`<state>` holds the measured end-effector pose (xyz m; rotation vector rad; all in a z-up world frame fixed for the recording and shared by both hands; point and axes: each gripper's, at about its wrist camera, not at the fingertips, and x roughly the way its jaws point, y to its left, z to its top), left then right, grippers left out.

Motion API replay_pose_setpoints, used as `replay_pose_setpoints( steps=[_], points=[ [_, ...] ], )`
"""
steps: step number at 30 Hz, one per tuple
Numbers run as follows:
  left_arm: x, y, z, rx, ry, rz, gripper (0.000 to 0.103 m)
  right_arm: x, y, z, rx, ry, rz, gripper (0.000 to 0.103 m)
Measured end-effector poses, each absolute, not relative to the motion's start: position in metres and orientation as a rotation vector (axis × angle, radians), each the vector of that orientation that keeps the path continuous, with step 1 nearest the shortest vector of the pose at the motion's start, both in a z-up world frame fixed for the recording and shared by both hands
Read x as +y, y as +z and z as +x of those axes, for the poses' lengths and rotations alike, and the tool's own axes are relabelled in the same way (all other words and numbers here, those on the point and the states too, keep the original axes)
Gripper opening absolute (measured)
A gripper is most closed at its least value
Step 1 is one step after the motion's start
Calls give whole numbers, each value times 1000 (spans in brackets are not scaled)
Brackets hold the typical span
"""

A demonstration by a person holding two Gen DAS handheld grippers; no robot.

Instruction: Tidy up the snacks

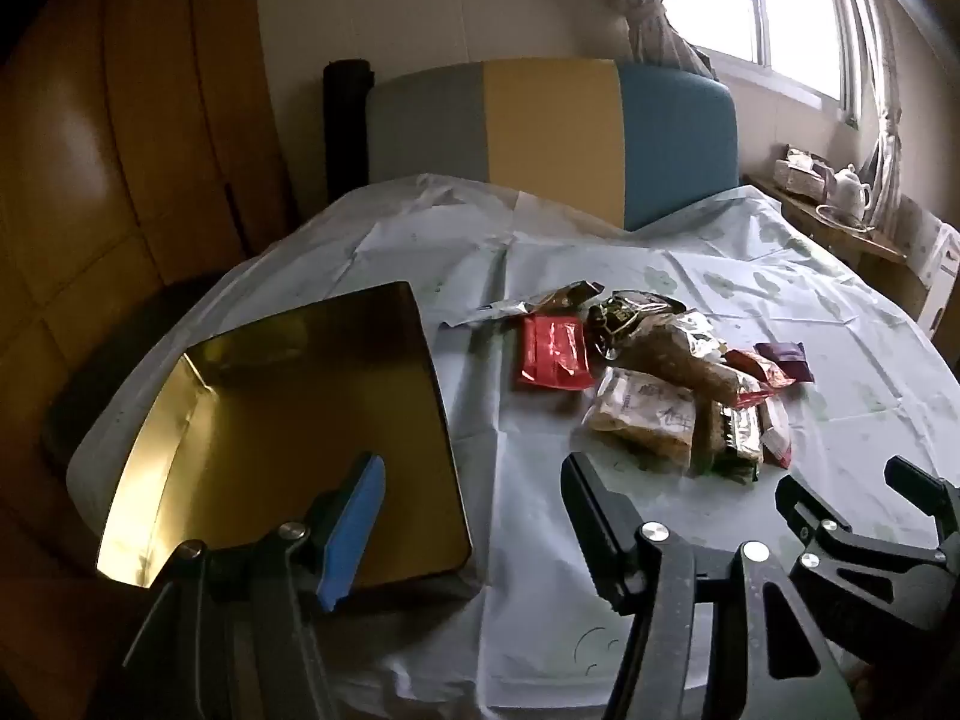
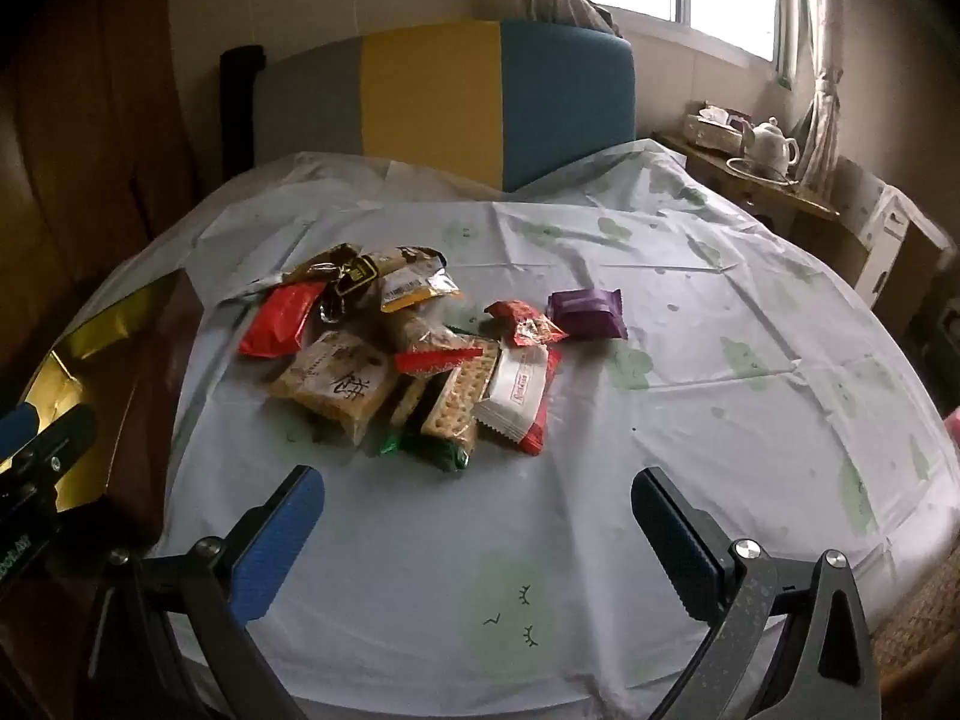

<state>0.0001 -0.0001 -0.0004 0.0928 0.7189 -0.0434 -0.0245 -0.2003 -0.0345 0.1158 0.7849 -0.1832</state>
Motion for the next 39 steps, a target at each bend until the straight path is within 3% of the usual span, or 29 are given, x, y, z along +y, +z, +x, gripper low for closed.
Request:
replay_pose_setpoints(
  steps=[39],
  points=[
    [-1, -7, -1, 731, -52, 99, 62, -181, -29, -28, 756, -155, 17, 103]
  ],
)
